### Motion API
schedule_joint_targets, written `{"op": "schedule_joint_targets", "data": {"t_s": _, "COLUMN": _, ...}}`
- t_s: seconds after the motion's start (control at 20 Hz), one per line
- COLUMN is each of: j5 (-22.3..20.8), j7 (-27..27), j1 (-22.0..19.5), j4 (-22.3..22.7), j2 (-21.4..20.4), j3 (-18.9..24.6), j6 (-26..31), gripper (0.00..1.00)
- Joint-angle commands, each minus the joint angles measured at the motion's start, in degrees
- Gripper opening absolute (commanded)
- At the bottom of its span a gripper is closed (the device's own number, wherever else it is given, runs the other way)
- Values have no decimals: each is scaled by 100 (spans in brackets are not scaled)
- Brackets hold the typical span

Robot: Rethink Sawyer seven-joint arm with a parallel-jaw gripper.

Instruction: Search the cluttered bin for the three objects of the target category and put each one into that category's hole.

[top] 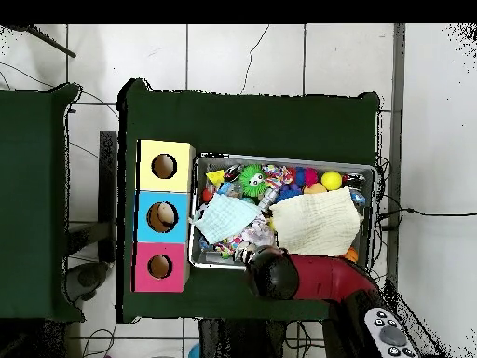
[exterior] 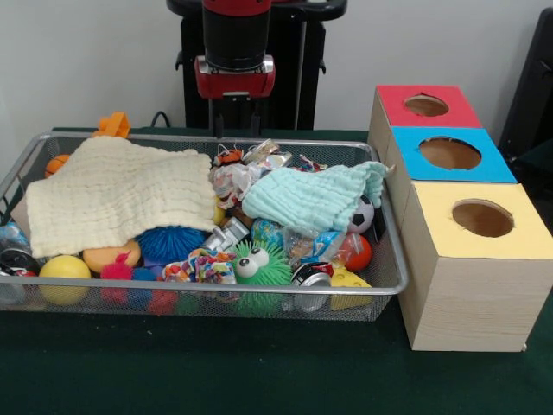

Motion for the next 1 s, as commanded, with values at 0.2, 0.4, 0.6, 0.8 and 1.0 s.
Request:
{"op": "schedule_joint_targets", "data": {"t_s": 0.2, "j5": 235, "j7": 64, "j1": -61, "j4": -791, "j2": 57, "j3": 578, "j6": 667, "gripper": 100}}
{"op": "schedule_joint_targets", "data": {"t_s": 0.4, "j5": 182, "j7": 161, "j1": 2, "j4": -1011, "j2": 264, "j3": 556, "j6": 497, "gripper": 100}}
{"op": "schedule_joint_targets", "data": {"t_s": 0.6, "j5": 159, "j7": 129, "j1": -9, "j4": -1126, "j2": 345, "j3": 598, "j6": 496, "gripper": 100}}
{"op": "schedule_joint_targets", "data": {"t_s": 0.8, "j5": 169, "j7": 101, "j1": -38, "j4": -1168, "j2": 368, "j3": 636, "j6": 542, "gripper": 100}}
{"op": "schedule_joint_targets", "data": {"t_s": 1.0, "j5": 102, "j7": 142, "j1": -35, "j4": -1151, "j2": 459, "j3": 593, "j6": 405, "gripper": 100}}
